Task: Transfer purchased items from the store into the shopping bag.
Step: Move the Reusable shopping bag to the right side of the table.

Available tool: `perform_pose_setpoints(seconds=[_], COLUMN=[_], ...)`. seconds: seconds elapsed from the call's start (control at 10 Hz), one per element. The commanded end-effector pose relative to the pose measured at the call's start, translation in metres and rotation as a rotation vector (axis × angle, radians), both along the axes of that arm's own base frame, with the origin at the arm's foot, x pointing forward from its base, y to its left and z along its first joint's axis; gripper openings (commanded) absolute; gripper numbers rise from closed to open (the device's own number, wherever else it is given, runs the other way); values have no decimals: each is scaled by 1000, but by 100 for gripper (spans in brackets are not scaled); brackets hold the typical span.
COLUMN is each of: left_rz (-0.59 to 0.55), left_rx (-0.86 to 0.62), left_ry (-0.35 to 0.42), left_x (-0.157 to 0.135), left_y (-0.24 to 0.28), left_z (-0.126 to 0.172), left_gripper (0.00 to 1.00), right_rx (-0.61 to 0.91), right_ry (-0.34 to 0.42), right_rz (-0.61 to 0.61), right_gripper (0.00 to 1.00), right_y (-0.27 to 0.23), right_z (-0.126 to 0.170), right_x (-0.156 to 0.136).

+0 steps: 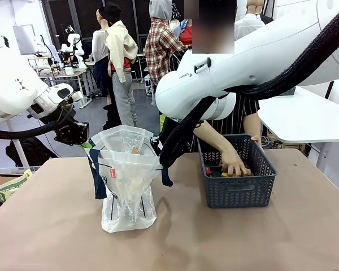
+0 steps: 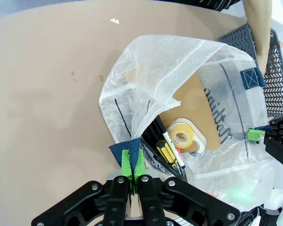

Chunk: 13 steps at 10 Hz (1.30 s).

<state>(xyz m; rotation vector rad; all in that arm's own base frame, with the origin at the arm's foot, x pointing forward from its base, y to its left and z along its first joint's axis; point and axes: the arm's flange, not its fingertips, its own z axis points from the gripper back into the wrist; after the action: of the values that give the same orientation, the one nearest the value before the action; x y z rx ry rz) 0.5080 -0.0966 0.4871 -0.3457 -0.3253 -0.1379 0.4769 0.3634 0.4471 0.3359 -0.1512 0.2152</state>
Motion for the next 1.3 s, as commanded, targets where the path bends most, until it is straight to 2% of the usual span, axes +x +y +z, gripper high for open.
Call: perform_pose_setpoints(seconds=[0.0, 1.2], left_rz=[4, 4], left_rx=[3, 3], left_ry=[-7, -7], left_x=[-2, -2], left_y=[1, 1], left_z=[2, 2], left_gripper=[0, 0], right_rx=[20, 20], right_ry=[10, 10], right_rz=[19, 19], right_gripper=[0, 0], right_y=[-4, -4], right_z=[-1, -1], right_x=[0, 0])
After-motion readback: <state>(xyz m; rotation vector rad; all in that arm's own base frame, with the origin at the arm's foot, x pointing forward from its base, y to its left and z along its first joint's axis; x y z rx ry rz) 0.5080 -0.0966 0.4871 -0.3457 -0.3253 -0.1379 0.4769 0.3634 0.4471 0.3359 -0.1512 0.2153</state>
